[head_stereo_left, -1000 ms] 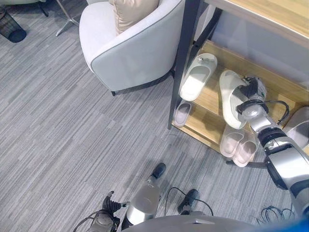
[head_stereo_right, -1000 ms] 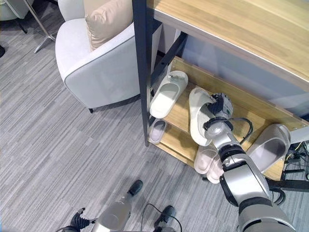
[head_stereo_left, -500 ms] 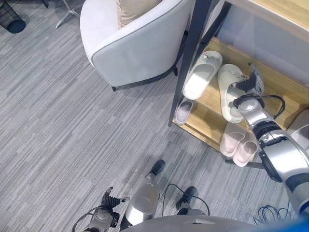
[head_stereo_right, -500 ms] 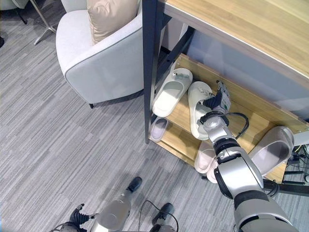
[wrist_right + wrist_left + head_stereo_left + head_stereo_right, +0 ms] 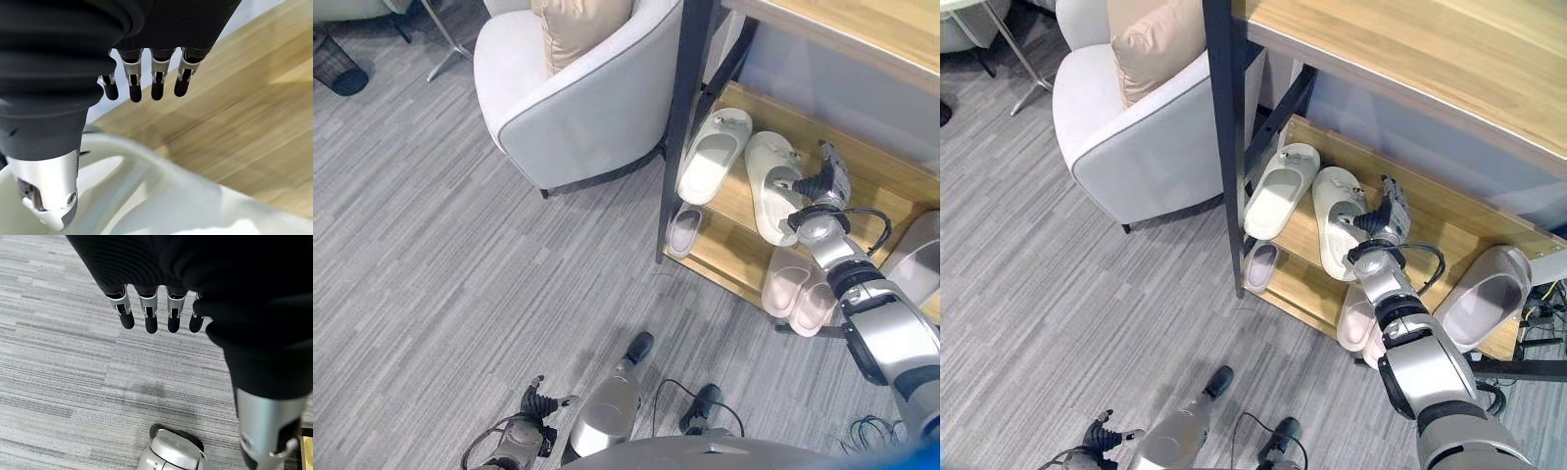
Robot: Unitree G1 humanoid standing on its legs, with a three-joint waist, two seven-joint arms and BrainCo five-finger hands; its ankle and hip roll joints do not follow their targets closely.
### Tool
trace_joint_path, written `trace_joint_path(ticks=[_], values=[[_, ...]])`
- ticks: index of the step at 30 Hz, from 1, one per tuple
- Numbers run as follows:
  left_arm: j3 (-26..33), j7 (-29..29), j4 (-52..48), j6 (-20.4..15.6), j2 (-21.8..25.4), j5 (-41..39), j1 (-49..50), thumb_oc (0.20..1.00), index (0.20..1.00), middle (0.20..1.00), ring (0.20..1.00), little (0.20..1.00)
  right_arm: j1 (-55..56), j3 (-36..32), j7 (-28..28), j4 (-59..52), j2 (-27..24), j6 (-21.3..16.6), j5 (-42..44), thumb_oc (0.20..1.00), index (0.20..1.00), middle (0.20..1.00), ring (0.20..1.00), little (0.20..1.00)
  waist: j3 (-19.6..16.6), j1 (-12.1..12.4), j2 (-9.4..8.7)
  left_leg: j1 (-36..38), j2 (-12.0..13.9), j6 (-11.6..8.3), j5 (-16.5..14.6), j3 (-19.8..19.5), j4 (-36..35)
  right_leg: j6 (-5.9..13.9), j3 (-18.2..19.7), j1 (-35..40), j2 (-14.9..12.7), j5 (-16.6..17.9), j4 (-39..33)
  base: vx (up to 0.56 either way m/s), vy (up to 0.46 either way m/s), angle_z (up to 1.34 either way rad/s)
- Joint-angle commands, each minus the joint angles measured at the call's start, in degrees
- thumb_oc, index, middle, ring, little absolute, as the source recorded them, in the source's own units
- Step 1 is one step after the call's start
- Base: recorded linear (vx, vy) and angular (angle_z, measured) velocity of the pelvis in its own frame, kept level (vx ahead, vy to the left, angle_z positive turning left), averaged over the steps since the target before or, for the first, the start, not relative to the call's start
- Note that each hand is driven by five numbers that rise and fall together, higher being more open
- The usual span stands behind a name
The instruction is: Arrange the slippers neatly on the shoe rack.
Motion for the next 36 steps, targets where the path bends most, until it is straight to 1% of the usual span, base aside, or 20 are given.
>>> trace_joint_path(ticks=[1,4,9,11,14,17,24,27,36], values=[[0.5,-0.2,5.2,0.8,-0.5,-1.7,-0.2,1.000,1.000,1.000,1.000,1.000,0.2,-0.2,-1.2,-4.8,-1.9,-1.8,-0.4,1.000,1.000,1.000,1.000,1.000,0.3,-0.7,0.16,6.5,1.1,-0.49,-3.8,-0.7,-5.2,5.62,-2.6,5.8,-2.6,0.6,0.5,0.00,0.000,0.00],[1.4,-0.2,5.3,1.2,-0.9,-1.8,0.5,1.000,1.000,1.000,1.000,1.000,4.6,-1.6,-1.2,-9.8,0.2,-2.0,-0.7,1.000,1.000,1.000,1.000,1.000,-0.4,-1.7,0.58,7.6,1.6,-0.34,-4.1,-0.2,-5.2,5.48,-2.2,6.5,-2.6,0.3,0.5,0.00,-0.001,-0.01],[2.9,-0.2,5.2,1.7,-0.6,-2.0,0.6,1.000,1.000,1.000,1.000,1.000,10.8,-3.6,0.5,-14.1,2.3,-3.0,1.0,1.000,1.000,1.000,1.000,1.000,-1.6,-2.9,0.99,8.6,1.6,-0.12,-4.2,0.1,-5.2,5.37,-2.2,7.4,-2.7,0.1,0.5,0.01,-0.011,-0.04],[3.7,-0.5,5.2,2.1,-0.9,-1.8,1.0,1.000,1.000,1.000,1.000,1.000,15.9,-4.7,1.6,-17.5,4.3,-3.3,1.1,1.000,1.000,1.000,1.000,1.000,-2.3,-3.6,1.39,9.4,1.8,-0.07,-4.4,0.4,-5.1,5.23,-1.8,8.1,-2.6,-0.3,0.5,0.00,0.000,0.00],[4.2,-0.8,5.3,2.3,-1.1,-1.5,1.4,1.000,1.000,1.000,1.000,1.000,18.8,-4.9,2.2,-19.3,4.9,-3.5,0.4,1.000,1.000,1.000,1.000,1.000,-2.9,-4.1,1.72,10.2,2.0,0.02,-4.6,0.7,-5.2,5.08,-1.7,8.6,-2.5,-0.6,0.6,0.01,-0.012,-0.09],[4.7,-1.1,5.9,2.6,-1.5,-1.4,1.7,1.000,1.000,1.000,1.000,1.000,21.8,-4.7,4.8,-20.0,7.4,-4.7,2.8,1.000,1.000,1.000,1.000,1.000,-3.5,-4.7,2.34,11.0,2.1,0.10,-4.7,1.2,-5.2,4.84,-1.2,9.2,-2.6,-0.8,0.6,-0.01,-0.003,-0.13],[4.8,-2.0,6.5,3.0,-2.3,-1.8,2.2,1.000,1.000,1.000,1.000,1.000,24.2,-2.9,8.1,-19.4,10.1,-5.9,5.3,1.000,1.000,1.000,1.000,1.000,-4.0,-5.1,2.21,11.1,2.1,0.09,-4.5,1.1,-5.4,4.61,-1.0,9.2,-2.4,-1.0,0.5,0.00,0.003,-0.04],[4.7,-2.0,6.7,3.0,-2.6,-2.1,2.5,1.000,1.000,1.000,1.000,1.000,24.5,-2.4,8.5,-21.3,11.9,-6.7,7.0,1.000,1.000,1.000,1.000,1.000,-4.0,-5.2,1.92,11.1,2.0,0.17,-4.5,1.1,-5.4,4.57,-1.0,9.1,-2.4,-0.9,0.5,0.00,0.000,0.00],[5.7,-1.8,7.0,3.2,-2.4,-2.3,1.4,1.000,1.000,1.000,1.000,1.000,25.6,-0.3,10.7,-23.8,13.2,-6.8,6.3,1.000,1.000,1.000,1.000,1.000,-4.3,-5.2,1.50,10.9,1.7,0.27,-4.4,0.9,-5.5,4.62,-1.2,8.9,-2.7,-0.5,0.5,0.00,0.004,0.00]])
